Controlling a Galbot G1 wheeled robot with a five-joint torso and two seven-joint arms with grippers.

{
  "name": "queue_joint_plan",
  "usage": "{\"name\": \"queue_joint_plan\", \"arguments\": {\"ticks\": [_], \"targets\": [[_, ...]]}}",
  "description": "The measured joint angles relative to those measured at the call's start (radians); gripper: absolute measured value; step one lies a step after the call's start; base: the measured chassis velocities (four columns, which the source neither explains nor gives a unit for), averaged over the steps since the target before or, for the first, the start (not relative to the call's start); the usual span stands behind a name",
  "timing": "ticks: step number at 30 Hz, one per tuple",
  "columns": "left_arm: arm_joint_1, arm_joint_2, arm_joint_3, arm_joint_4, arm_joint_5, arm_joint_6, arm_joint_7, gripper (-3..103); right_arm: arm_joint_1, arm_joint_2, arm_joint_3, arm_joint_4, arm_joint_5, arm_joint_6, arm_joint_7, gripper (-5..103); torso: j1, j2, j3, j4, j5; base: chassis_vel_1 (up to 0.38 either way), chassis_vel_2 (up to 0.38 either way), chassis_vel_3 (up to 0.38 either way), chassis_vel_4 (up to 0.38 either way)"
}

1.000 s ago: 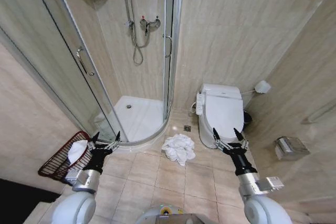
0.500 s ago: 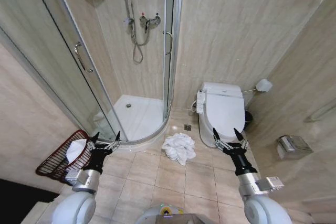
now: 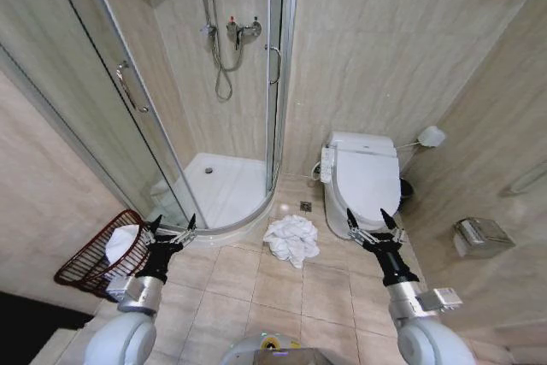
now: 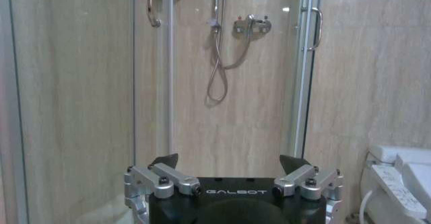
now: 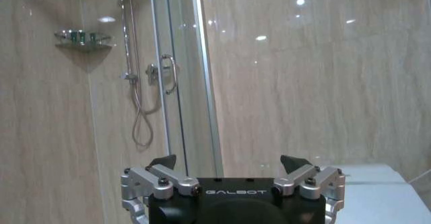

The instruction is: Discard the used towel into the hamper.

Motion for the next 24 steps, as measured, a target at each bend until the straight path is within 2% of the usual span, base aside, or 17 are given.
{"name": "queue_joint_plan", "arguments": {"ticks": [24], "targets": [[0.0, 0.0, 0.0, 0.0, 0.0, 0.0, 0.0, 98, 0.0, 0.0, 0.0, 0.0, 0.0, 0.0, 0.0, 100, -0.052, -0.114, -0.062, 0.0, 0.0, 0.0, 0.0, 0.0, 0.0]]}}
